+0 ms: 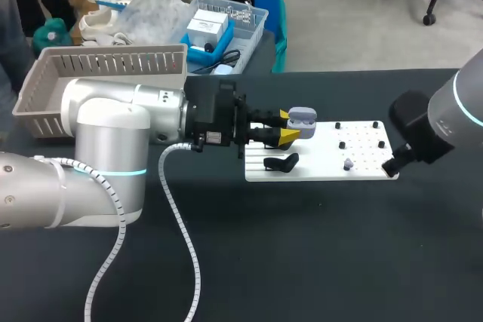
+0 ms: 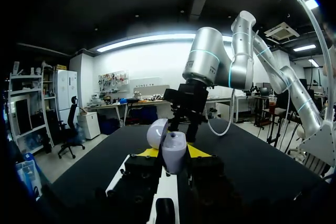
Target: Pick up each earbud case from the left stands, insert the matching earbuds, close the lid, and place the case in the box.
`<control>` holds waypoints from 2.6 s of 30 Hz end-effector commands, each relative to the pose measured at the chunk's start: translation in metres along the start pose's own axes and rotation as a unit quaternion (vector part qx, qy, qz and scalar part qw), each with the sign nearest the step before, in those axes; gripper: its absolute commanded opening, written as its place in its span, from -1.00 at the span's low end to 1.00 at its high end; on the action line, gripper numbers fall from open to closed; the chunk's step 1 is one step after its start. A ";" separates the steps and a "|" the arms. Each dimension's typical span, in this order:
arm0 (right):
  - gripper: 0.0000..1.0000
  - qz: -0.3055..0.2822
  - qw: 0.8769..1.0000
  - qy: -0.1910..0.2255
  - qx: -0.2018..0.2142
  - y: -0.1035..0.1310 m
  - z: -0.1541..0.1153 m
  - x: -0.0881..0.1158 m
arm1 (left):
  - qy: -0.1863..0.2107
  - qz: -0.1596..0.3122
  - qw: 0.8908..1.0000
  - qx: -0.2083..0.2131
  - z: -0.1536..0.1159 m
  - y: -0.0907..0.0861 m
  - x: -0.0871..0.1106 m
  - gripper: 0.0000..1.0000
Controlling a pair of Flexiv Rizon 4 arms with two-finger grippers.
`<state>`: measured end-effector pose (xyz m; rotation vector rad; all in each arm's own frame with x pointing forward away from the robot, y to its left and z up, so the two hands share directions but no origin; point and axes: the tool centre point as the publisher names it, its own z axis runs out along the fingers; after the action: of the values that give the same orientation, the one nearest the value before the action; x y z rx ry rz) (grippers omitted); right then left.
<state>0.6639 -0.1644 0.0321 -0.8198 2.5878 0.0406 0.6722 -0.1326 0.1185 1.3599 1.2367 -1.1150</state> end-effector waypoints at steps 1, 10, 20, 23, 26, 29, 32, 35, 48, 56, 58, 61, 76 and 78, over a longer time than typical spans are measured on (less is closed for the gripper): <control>0.33 0.000 0.991 -0.001 0.137 0.004 0.006 -0.001 | 0.000 0.000 1.000 -0.001 0.000 0.000 0.000 -1.00; -0.10 -0.001 0.990 0.003 0.139 0.002 0.015 -0.002 | 0.000 0.000 1.000 -0.001 0.000 0.000 0.000 -1.00; -0.12 -0.003 0.991 0.010 0.137 0.001 0.023 -0.005 | 0.000 0.000 1.000 -0.001 0.000 0.000 0.000 -1.00; -0.18 -0.004 0.991 0.011 0.137 0.001 0.024 -0.005 | 0.000 0.000 1.000 -0.001 0.000 0.000 0.000 -1.00; -0.55 -0.005 0.990 0.013 0.137 0.000 0.025 -0.005 | 0.000 0.000 1.000 -0.001 0.000 0.000 0.000 -1.00; -0.80 -0.005 0.990 0.015 0.138 0.000 0.026 -0.005 | 0.000 0.000 1.000 -0.001 0.000 0.000 0.000 -1.00; -0.65 -0.006 0.990 0.016 0.139 0.000 0.026 -0.004 | 0.000 0.000 1.000 -0.001 0.000 0.000 0.000 -1.00; -0.72 -0.006 0.990 0.017 0.141 0.000 0.026 -0.004 | 0.000 0.000 1.000 -0.001 0.000 0.000 0.000 -1.00; -1.00 0.011 0.990 -0.013 0.141 0.000 -0.003 -0.013 | 0.000 0.000 1.000 -0.001 0.000 0.000 0.000 -1.00; -1.00 0.039 0.990 -0.062 0.124 0.013 -0.058 -0.045 | 0.000 0.000 1.000 -0.001 0.000 0.000 0.000 -1.00; -1.00 0.045 0.990 -0.070 0.112 0.020 -0.072 -0.052 | 0.000 0.000 1.000 -0.001 0.000 0.000 0.000 -1.00; -1.00 0.050 0.992 -0.074 0.090 0.033 -0.090 -0.062 | 0.000 0.000 1.000 -0.001 0.000 0.000 0.000 -1.00; -1.00 0.033 0.994 -0.095 0.044 0.091 -0.134 -0.091 | 0.000 0.000 1.000 -0.001 0.000 0.000 0.000 -1.00; -1.00 0.030 0.994 -0.094 0.040 0.099 -0.138 -0.093 | 0.000 0.000 1.000 -0.001 0.000 0.000 0.000 -1.00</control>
<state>0.6299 -0.0589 0.1789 -0.6754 2.4061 0.0425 0.6722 -0.1326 0.1185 1.3599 1.2367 -1.1150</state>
